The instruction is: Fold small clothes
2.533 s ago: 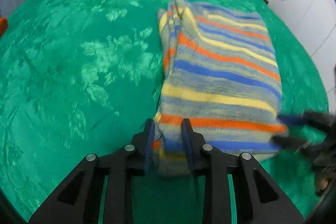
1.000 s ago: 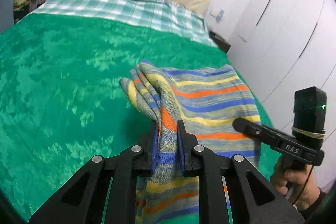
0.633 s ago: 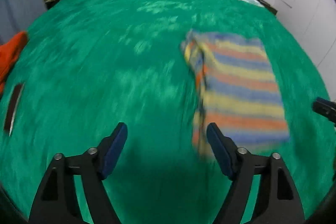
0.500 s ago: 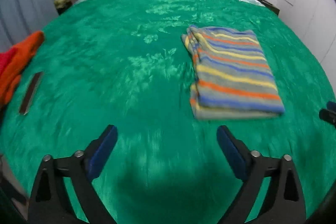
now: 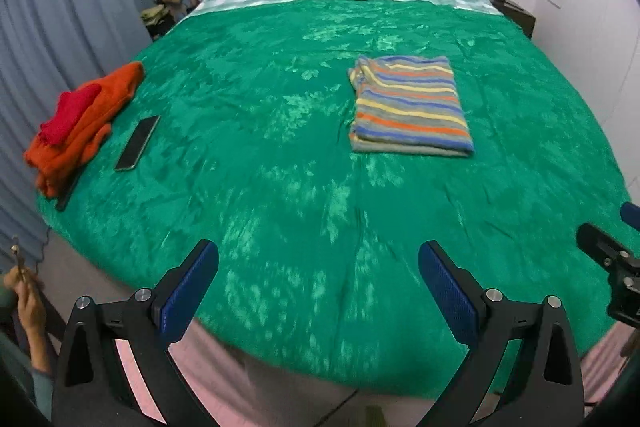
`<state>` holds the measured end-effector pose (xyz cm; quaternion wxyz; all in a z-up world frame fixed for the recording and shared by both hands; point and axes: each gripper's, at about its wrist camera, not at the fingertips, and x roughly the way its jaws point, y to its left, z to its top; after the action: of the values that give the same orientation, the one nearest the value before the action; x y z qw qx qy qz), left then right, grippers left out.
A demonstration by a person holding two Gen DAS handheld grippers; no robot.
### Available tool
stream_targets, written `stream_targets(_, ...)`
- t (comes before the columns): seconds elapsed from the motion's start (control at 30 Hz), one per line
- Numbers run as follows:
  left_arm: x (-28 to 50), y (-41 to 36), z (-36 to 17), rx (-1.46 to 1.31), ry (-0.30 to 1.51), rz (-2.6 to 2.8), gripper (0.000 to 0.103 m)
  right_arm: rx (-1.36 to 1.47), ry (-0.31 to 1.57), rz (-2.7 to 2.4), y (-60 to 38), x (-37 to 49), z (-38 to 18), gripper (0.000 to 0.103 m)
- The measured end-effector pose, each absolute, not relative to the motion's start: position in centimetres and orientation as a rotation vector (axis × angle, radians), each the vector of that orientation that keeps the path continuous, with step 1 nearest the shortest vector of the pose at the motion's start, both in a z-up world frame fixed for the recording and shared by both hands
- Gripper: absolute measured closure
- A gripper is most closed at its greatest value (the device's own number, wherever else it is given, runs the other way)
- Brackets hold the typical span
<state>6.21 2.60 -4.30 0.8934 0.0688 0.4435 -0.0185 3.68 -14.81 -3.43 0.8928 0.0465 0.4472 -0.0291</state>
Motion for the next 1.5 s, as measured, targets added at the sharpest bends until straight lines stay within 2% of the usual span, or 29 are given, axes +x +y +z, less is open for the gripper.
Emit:
stream_targets(0.57, -0.4, 3.9, 0.6, 0.145, 0.909, -0.073, 0.002, 0.002, 0.925, 0.005, -10.5, -4.2, 3.2, 0.003)
stream_targets(1.5, -2.8, 3.4, 2.1, 0.207, 0.910, -0.090, 0.002, 0.007, 0.937, -0.026, -10.5, -7.2, 4.7, 0.003)
